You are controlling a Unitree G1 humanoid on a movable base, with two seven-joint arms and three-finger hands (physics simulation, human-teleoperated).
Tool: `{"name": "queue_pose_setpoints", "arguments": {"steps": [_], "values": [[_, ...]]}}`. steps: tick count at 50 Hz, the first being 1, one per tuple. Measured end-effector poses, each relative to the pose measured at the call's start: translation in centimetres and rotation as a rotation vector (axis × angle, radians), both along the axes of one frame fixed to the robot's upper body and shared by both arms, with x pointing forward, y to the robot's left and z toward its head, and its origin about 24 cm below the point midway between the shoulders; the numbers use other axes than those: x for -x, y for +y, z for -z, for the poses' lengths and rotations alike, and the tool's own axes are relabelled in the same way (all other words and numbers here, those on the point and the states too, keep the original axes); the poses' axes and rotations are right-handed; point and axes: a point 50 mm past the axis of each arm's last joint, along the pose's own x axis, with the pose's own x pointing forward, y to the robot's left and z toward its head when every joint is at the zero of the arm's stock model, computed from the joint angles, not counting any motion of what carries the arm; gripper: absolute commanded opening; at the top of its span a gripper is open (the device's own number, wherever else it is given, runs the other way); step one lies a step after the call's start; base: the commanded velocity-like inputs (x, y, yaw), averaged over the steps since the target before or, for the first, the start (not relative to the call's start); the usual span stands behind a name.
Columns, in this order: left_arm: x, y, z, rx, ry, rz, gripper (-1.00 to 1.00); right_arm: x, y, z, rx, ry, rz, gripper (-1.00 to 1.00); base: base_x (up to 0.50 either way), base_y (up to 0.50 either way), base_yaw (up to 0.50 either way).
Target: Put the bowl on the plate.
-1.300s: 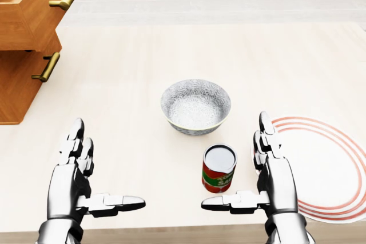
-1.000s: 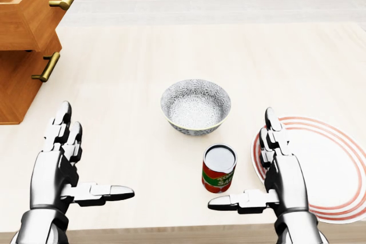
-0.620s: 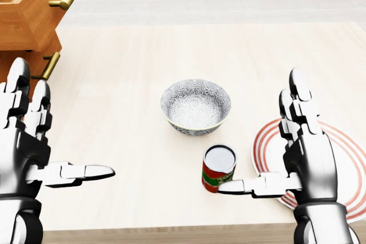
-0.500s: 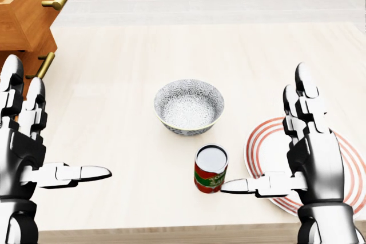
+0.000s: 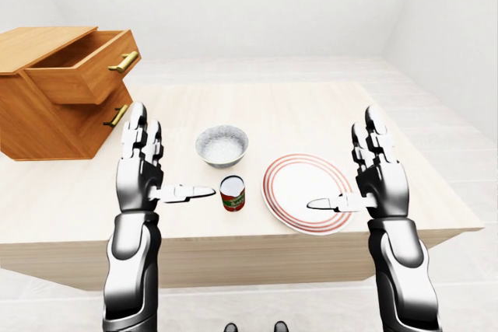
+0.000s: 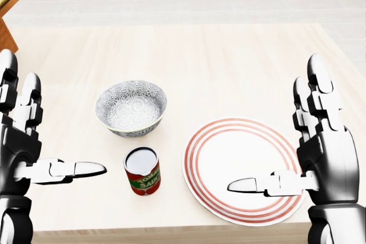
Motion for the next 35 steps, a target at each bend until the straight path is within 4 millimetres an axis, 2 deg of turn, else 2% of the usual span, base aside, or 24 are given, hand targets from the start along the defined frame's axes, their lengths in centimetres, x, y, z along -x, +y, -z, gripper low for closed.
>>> {"name": "queue_pose_setpoints", "arguments": {"steps": [13, 21, 35], "values": [[-0.5, 0.6, 0.1, 0.008, 0.009, 0.009, 1.00, -0.1, 0.1, 0.0, 0.011, 0.001, -0.003, 1.00, 0.00, 0.00, 0.00], [-0.8, 1.0, 0.2, 0.008, 0.016, 0.001, 1.00, -0.1, 0.2, 0.0, 0.004, -0.002, -0.008, 1.00, 0.00, -0.50, 0.00], [-0.8, 1.1, 0.3, 0.019, 0.021, -0.001, 1.00, -0.1, 0.1, 0.0, 0.013, 0.003, -0.003, 1.00, 0.00, 0.00, 0.00]]}}
